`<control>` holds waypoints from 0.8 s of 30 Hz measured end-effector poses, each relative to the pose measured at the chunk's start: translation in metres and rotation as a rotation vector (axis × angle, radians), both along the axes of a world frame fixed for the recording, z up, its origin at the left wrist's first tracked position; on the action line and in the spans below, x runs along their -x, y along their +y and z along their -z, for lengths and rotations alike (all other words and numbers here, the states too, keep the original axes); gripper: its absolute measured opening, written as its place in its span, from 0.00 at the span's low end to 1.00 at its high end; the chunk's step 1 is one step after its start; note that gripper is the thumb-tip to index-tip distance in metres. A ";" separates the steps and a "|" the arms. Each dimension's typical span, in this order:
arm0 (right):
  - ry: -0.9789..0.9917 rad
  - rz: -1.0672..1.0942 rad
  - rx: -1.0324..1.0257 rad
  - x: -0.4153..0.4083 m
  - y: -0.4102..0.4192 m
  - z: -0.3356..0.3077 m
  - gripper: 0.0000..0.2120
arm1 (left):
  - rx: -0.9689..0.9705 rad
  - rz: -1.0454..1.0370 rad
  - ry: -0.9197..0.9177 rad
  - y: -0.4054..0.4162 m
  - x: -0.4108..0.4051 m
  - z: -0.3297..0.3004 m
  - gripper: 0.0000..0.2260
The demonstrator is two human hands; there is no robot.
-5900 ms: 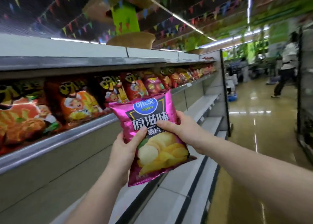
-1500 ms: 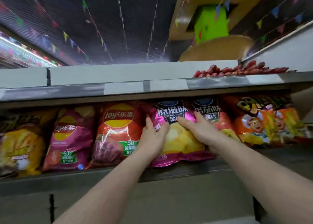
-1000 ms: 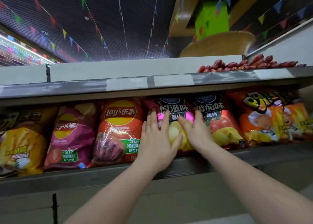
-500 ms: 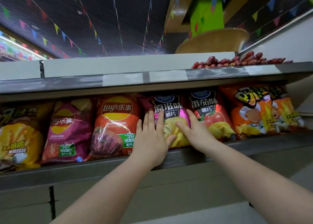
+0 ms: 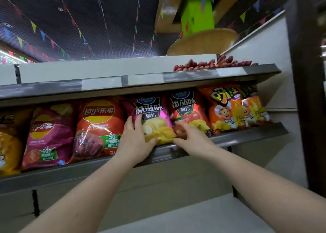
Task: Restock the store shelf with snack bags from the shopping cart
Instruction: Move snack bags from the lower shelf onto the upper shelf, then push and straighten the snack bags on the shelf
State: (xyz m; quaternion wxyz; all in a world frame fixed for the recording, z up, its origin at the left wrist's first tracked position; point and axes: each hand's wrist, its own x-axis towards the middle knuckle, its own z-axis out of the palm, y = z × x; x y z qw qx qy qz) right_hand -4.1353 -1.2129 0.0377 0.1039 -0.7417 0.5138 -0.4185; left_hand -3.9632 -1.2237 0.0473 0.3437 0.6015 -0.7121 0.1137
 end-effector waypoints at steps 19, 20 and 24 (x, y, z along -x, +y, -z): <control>-0.002 0.412 0.187 0.126 -0.012 -0.044 0.25 | 0.195 0.034 -0.199 0.007 0.099 -0.023 0.31; 0.006 0.422 0.199 0.128 -0.016 -0.046 0.25 | 0.193 0.070 -0.214 0.003 0.109 -0.025 0.30; 0.022 0.476 0.247 0.143 -0.030 -0.046 0.23 | 0.215 0.240 -0.258 -0.012 0.147 -0.032 0.28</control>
